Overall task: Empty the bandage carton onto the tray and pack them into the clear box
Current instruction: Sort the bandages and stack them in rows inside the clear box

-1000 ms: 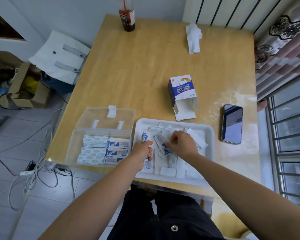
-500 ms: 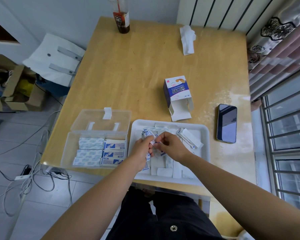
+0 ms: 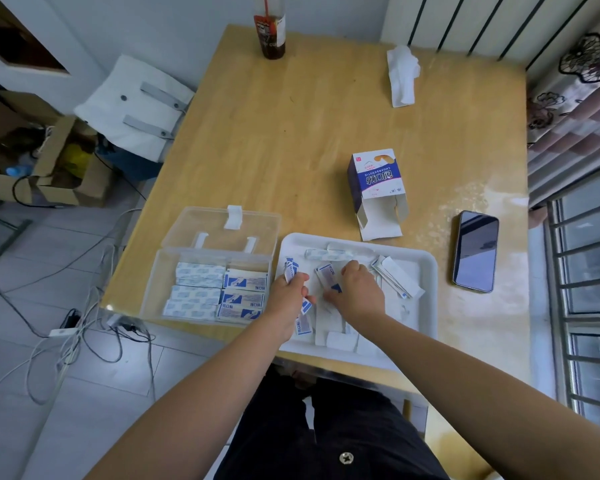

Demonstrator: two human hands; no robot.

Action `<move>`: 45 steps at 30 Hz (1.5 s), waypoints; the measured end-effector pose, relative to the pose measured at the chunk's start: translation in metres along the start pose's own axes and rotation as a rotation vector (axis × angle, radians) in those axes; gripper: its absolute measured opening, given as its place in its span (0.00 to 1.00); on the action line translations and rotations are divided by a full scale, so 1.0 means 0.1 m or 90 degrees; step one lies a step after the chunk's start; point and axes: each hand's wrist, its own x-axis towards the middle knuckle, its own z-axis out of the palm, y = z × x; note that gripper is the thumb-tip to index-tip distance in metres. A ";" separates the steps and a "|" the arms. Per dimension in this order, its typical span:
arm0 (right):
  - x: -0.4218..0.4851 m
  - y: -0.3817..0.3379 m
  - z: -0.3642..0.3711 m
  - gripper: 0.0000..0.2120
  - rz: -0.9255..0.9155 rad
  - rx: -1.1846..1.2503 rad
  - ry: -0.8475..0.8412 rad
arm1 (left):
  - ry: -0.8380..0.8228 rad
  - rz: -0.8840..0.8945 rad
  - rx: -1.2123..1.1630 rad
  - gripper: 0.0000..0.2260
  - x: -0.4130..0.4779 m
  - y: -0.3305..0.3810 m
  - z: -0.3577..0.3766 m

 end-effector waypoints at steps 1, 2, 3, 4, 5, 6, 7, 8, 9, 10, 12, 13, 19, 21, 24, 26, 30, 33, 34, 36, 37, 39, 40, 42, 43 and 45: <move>0.01 -0.03 0.02 0.22 -0.011 -0.034 0.012 | -0.003 -0.006 -0.012 0.06 -0.01 0.00 0.00; 0.03 -0.06 0.02 0.21 -0.016 -0.055 0.018 | -0.004 -0.010 -0.020 0.06 -0.02 0.00 -0.01; 0.04 -0.09 0.02 0.20 -0.017 -0.065 0.014 | -0.001 -0.016 -0.023 0.06 -0.02 0.01 -0.02; 0.05 -0.12 0.02 0.18 -0.019 -0.073 0.004 | 0.001 -0.022 -0.024 0.06 -0.03 0.02 -0.03; 0.05 -0.14 0.02 0.15 -0.021 -0.075 -0.011 | 0.000 -0.028 -0.022 0.05 -0.04 0.03 -0.04; 0.06 -0.15 0.02 0.12 -0.023 -0.071 -0.019 | -0.003 -0.034 -0.020 0.06 -0.04 0.04 -0.05; 0.07 -0.15 0.02 0.09 -0.025 -0.058 -0.022 | -0.008 -0.038 -0.015 0.06 -0.04 0.05 -0.05; 0.07 -0.14 0.00 0.07 -0.026 -0.036 -0.024 | -0.012 -0.043 -0.011 0.07 -0.04 0.04 -0.05; 0.09 -0.12 -0.01 0.10 -0.025 0.004 -0.029 | -0.012 -0.047 -0.009 0.08 -0.02 0.03 -0.05; 0.10 -0.09 -0.03 0.15 -0.021 0.064 -0.041 | -0.008 -0.051 -0.014 0.10 -0.02 0.02 -0.04; 0.10 -0.05 -0.14 0.20 0.007 0.278 -0.075 | 0.000 -0.063 -0.024 0.14 0.00 0.04 -0.04; 0.09 -0.04 -0.22 0.17 0.022 0.410 -0.111 | -0.005 -0.068 -0.027 0.15 0.01 0.06 -0.03; 0.03 0.00 -0.42 0.14 0.012 0.573 -0.375 | -0.143 -0.066 0.070 0.20 -0.08 0.14 0.16; 0.02 -0.03 -0.41 0.09 0.007 0.550 -0.347 | -0.087 -0.019 0.080 0.17 -0.06 0.09 0.24; 0.00 -0.01 -0.38 0.12 0.042 0.628 -0.281 | -0.056 0.009 0.001 0.15 -0.03 0.08 0.27; -0.02 0.07 -0.36 0.18 0.074 0.672 -0.270 | -0.090 0.008 -0.029 0.13 -0.07 0.10 0.29; -0.07 0.19 -0.39 0.09 0.000 0.597 -0.341 | -0.180 0.018 -0.065 0.11 -0.14 0.13 0.37; -0.08 0.28 -0.42 0.09 -0.074 0.550 -0.275 | -0.242 0.067 -0.032 0.07 -0.15 0.10 0.41; -0.06 0.33 -0.43 0.07 -0.103 0.475 -0.206 | -0.227 0.099 -0.001 0.06 -0.14 0.10 0.40; 0.01 0.45 -0.46 0.09 -0.149 0.264 -0.063 | -0.140 0.200 0.109 0.07 -0.10 0.07 0.36; 0.03 0.52 -0.46 0.10 -0.167 0.160 0.000 | -0.090 0.273 0.203 0.09 -0.07 0.06 0.34; 0.04 0.62 -0.48 0.06 -0.221 0.028 0.099 | -0.048 0.399 0.413 0.12 -0.02 0.03 0.29; 0.05 0.65 -0.46 0.05 -0.249 -0.021 0.129 | -0.051 0.426 0.488 0.13 0.00 0.00 0.30; 0.05 0.69 -0.37 0.07 -0.280 -0.082 0.151 | -0.059 0.419 0.564 0.17 0.04 -0.05 0.34; 0.06 0.69 -0.32 0.09 -0.286 -0.097 0.145 | -0.060 0.409 0.577 0.18 0.06 -0.08 0.36; 0.06 0.68 -0.26 0.12 -0.289 -0.093 0.146 | -0.060 0.408 0.591 0.16 0.07 -0.12 0.41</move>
